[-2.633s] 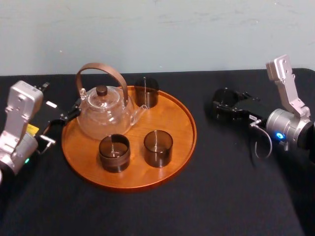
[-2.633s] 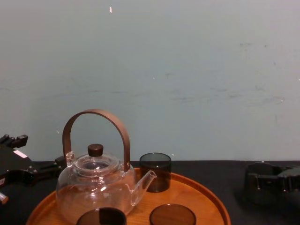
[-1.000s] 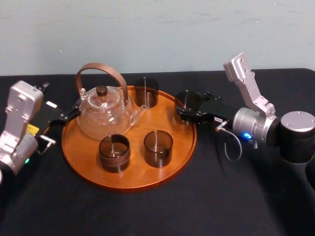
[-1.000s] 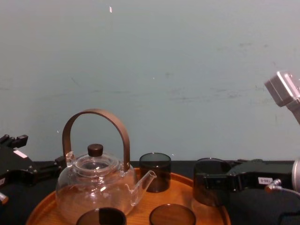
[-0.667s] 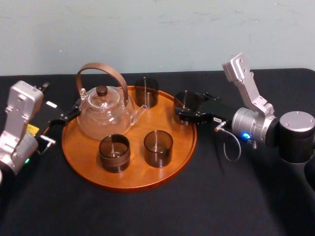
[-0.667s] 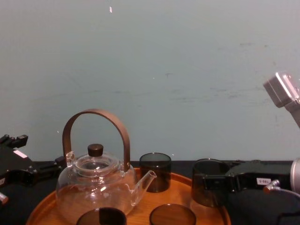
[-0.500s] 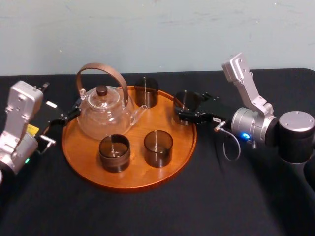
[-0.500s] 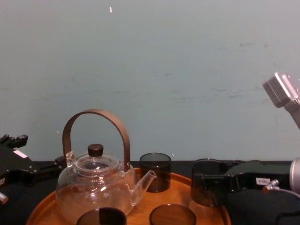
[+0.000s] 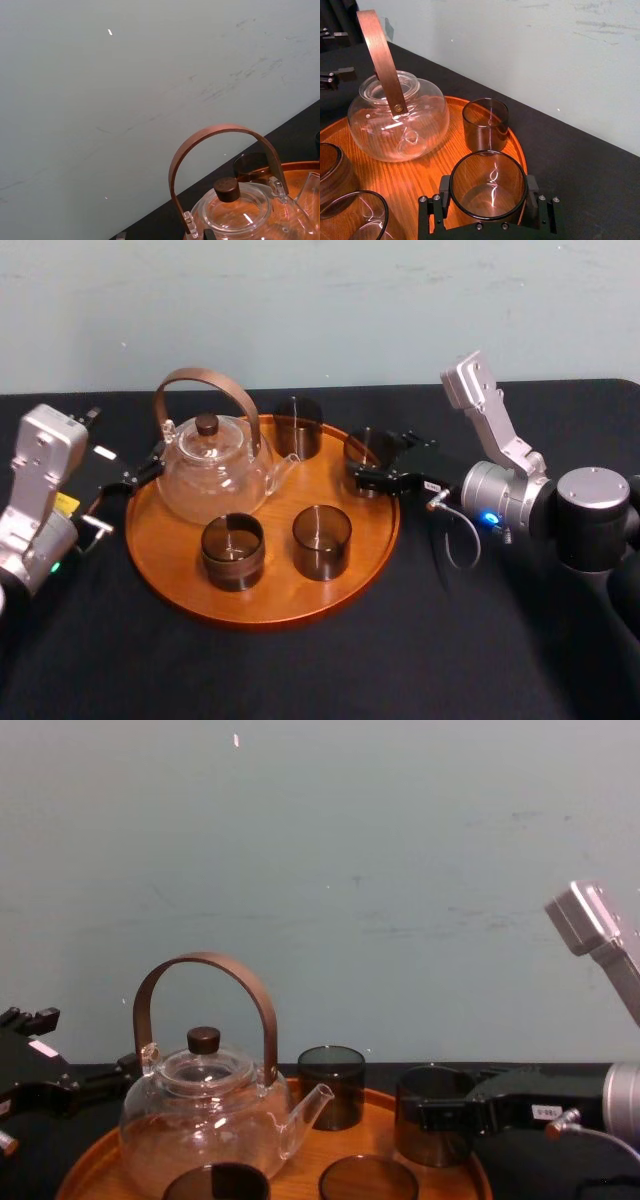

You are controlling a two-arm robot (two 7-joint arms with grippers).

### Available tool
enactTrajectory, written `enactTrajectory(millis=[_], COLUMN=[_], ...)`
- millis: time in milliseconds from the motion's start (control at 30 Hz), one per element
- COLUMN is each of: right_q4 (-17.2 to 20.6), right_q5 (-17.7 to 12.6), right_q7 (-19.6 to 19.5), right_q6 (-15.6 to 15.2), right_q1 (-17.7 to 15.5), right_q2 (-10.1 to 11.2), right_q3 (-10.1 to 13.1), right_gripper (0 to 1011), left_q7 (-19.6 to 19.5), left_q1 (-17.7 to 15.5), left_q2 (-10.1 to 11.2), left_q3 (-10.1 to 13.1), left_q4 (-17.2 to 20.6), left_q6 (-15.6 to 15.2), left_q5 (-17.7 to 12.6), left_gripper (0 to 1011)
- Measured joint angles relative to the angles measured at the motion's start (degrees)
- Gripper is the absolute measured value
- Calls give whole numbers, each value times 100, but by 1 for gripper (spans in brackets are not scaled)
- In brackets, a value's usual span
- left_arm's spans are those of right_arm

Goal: Pick up the glass from the table and place it on the tray.

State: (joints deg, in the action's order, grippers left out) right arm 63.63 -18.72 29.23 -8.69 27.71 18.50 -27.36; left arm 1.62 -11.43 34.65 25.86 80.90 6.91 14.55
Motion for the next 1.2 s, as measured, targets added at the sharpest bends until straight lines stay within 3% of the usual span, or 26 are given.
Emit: enactTrajectory(millis=[1200], right_q4=[-367], right_q5=[131], right_q7=[64], right_q6=[113], right_q1=[141], right_q2=[-205], right_q3=[-141], right_gripper=[900], left_q7=[0], left_q1=[0], left_q2=[0], left_q3=[0], left_q4=[0], left_q6=[0], left_q5=[0], left_gripper=[1001])
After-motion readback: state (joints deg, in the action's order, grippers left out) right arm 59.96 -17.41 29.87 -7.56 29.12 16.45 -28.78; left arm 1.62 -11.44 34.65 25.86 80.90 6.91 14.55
